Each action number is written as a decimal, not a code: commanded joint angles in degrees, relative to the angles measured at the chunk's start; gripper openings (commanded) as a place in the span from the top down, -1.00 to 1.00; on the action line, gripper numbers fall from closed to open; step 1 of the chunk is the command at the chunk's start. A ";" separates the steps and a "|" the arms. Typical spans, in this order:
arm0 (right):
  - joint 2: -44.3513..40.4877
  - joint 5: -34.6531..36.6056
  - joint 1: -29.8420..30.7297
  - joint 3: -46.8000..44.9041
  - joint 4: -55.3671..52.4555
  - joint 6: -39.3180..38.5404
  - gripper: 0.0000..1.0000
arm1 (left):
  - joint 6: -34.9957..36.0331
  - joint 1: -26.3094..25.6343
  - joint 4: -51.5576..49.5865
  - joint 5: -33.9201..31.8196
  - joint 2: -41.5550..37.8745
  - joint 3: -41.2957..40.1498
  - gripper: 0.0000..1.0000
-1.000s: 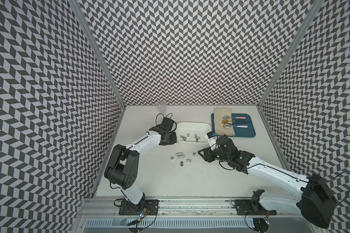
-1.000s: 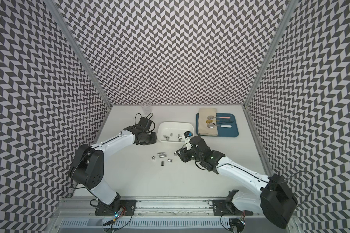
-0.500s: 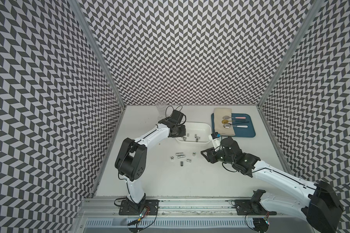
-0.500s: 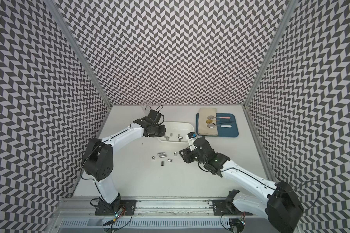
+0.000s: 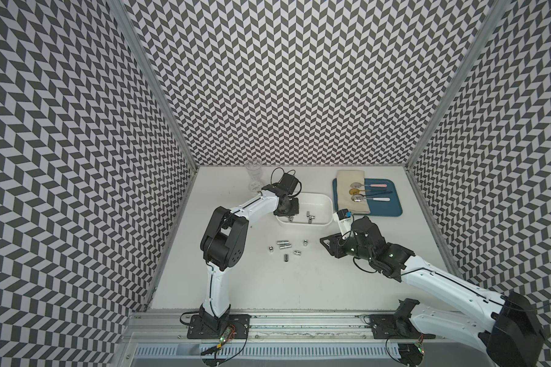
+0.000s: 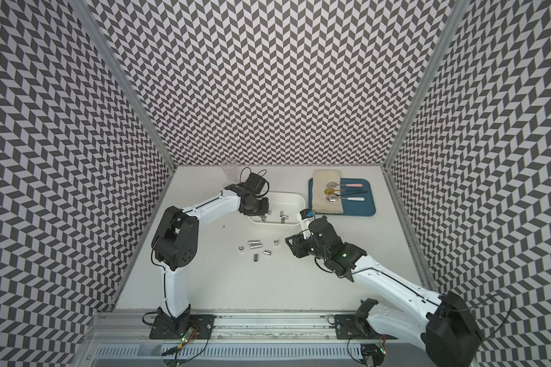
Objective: Put the socket on the desktop into the storage box
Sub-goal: Place the socket head in the storage box.
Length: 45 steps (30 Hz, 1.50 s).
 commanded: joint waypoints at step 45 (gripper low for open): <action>2.61 7.82 -6.62 4.05 -13.60 -0.03 -0.16 | -1.21 -1.16 16.31 16.86 -39.03 -35.28 0.19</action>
